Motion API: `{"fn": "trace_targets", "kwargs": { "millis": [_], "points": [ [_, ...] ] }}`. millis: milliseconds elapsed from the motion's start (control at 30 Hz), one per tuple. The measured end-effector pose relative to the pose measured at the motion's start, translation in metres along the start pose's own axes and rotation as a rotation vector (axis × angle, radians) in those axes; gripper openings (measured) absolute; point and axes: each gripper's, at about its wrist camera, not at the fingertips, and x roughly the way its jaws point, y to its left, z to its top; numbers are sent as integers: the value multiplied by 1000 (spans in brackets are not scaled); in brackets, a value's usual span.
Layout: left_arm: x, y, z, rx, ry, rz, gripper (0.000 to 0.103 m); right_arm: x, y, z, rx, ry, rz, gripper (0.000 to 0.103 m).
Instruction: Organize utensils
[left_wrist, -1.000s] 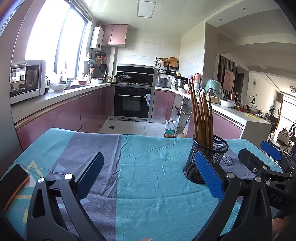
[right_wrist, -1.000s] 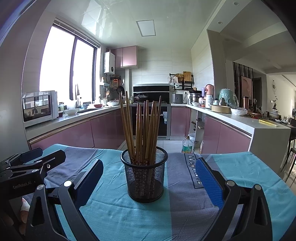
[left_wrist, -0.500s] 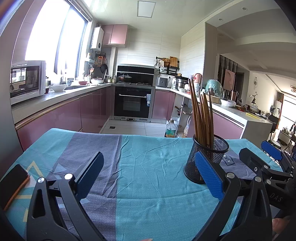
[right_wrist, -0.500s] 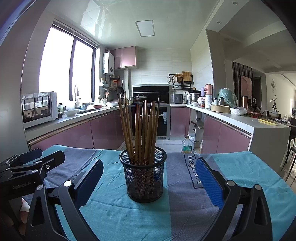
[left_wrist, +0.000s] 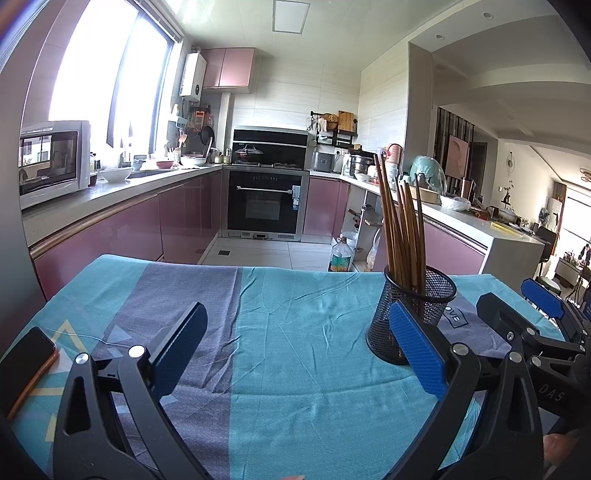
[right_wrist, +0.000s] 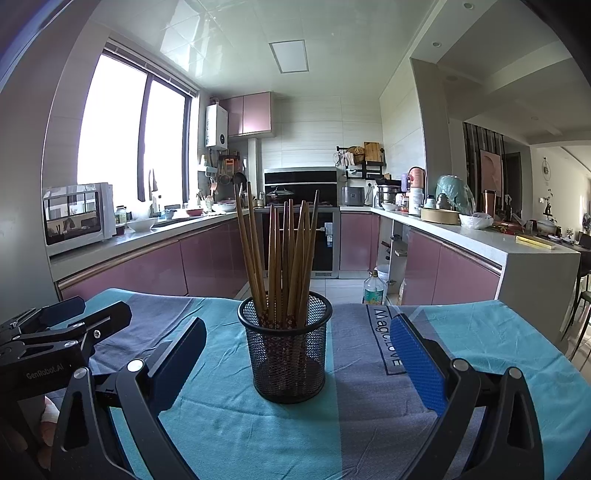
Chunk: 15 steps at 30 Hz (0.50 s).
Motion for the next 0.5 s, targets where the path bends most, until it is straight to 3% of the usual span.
{"fn": "trace_targets", "kwargs": {
  "millis": [500],
  "points": [
    [0, 0, 0, 0, 1, 1, 97, 0, 0, 0, 0, 3, 0, 96]
  ]
}}
